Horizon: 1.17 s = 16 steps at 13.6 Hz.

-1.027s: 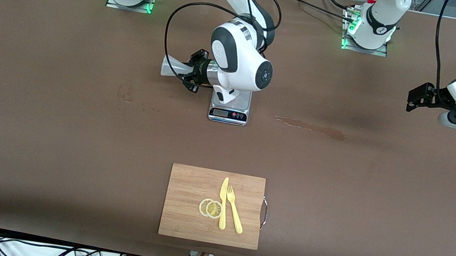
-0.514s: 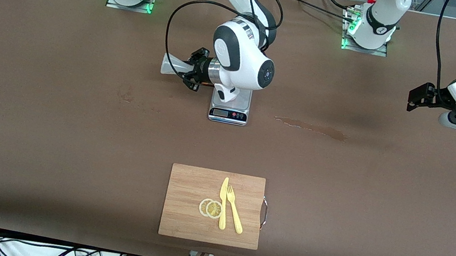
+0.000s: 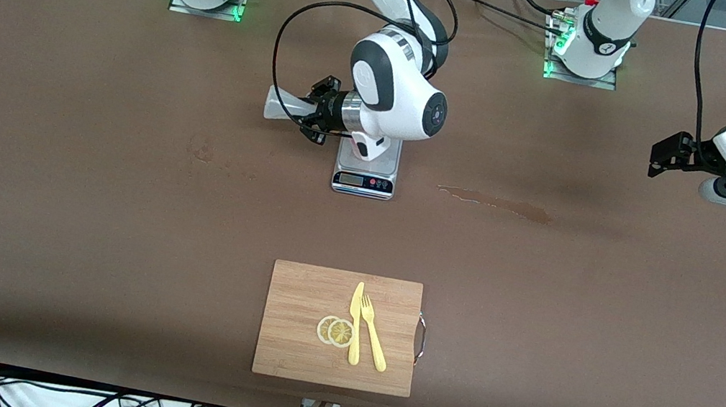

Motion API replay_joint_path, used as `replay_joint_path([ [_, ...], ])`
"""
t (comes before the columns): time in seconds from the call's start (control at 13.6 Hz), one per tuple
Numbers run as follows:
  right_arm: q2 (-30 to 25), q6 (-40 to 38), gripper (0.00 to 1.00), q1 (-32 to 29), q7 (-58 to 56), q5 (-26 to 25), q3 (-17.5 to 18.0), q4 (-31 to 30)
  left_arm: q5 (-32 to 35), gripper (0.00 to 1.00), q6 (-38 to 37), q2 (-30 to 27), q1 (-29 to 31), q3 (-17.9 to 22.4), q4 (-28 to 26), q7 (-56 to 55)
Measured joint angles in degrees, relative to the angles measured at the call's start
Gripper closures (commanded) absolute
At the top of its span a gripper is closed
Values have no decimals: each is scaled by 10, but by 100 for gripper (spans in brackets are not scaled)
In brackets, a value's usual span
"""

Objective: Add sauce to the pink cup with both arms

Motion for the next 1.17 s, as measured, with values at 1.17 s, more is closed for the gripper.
replay_joint_path([
  [1.17, -47, 67, 87, -62, 0, 117, -26, -2, 0, 0, 0, 0, 0, 0, 0, 0],
])
